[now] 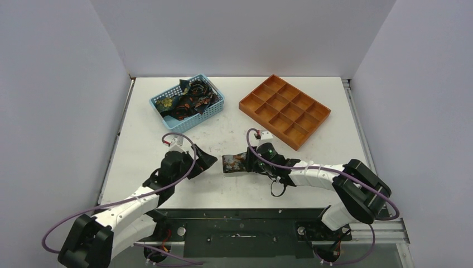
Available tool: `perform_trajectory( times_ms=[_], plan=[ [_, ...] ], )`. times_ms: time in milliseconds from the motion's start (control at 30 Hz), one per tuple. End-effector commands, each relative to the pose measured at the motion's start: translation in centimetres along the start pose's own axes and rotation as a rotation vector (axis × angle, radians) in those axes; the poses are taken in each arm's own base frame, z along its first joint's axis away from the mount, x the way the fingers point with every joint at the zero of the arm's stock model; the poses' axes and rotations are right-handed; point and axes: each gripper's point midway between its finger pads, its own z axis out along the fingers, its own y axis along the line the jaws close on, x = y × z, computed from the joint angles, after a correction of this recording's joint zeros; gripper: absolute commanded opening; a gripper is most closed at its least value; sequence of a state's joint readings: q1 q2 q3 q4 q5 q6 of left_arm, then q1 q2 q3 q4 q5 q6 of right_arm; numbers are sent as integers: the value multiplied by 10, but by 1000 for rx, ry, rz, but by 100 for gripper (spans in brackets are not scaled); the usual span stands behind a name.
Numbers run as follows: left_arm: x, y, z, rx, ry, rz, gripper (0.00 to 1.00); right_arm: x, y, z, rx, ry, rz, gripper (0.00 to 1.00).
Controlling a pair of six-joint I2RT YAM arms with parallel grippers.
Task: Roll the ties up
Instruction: Pick up the tie at the center of the board.
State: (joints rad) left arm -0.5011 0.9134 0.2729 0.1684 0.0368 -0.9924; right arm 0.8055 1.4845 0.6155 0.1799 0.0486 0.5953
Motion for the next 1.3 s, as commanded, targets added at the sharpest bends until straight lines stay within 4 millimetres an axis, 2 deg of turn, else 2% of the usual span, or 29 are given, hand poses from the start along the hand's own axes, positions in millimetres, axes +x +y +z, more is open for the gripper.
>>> perform_trajectory(
  times_ms=[0,533,867,1100,1267],
  plan=[
    [-4,-23,8,91,14,5,91,5,-10,4,13,-2,3,46],
    [14,-39,38,149,158,6,91,34,-29,11,42,48,23,45],
    [13,-48,58,165,185,15,91,44,-38,15,63,72,25,45],
    [38,-51,67,223,313,-35,88,51,-42,17,64,84,38,44],
    [51,-41,68,221,341,-101,86,53,-41,19,59,91,40,44]
  ],
)
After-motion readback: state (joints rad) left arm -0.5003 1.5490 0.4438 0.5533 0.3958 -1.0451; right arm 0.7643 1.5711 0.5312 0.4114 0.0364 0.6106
